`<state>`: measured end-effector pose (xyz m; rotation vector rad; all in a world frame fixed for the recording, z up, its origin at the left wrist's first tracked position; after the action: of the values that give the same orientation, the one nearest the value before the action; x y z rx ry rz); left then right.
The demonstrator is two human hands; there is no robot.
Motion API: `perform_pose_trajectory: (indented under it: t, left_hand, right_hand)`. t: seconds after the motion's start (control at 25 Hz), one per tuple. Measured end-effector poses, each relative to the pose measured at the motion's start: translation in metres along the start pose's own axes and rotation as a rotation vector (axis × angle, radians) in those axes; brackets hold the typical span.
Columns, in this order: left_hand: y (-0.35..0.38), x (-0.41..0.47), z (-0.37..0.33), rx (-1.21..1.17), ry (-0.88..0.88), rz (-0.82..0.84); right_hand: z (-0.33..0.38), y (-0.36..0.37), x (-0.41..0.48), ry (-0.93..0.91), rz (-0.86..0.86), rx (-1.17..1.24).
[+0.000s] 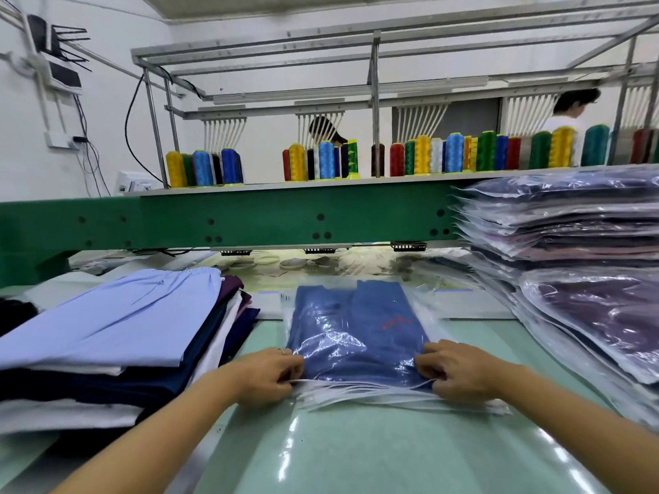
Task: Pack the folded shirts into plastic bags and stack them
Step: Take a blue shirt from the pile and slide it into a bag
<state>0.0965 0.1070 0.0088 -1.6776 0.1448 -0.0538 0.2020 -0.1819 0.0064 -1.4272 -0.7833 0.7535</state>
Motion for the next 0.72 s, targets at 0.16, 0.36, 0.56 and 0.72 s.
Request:
perform_pose_trajectory:
  t: [0.16,0.36,0.56,0.72]
  left_hand:
    - [-0.014,0.015,0.009,-0.058,-0.106,0.046]
    - [-0.051,0.065,0.016,0.080,-0.291,-0.233]
    - [-0.074,0.134,0.019,0.053,-0.373,-0.329]
    - [-0.069,0.202,0.011,-0.042,-0.352,-0.361]
  right_hand:
    - [-0.020,-0.006,0.006,0.219,-0.079,0.462]
    - [-0.046,-0.031,0.047,0.450,-0.408,0.341]
    - [-0.056,-0.063,0.113,0.484,-0.580,0.192]
    - [-0.058,-0.058,0.190,0.457,-0.476,0.164]
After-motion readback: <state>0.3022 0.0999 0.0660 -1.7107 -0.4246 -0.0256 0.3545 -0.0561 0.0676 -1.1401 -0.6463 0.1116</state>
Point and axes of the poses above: each hand's wrist, its own x-axis towards the middle knuckle, its own y-axis out of the palm, z = x × y, the point moved 8 cm from there along x, towards the middle knuckle, and after that the axes turned 4 degrees about -y, right-handed, at the moved point
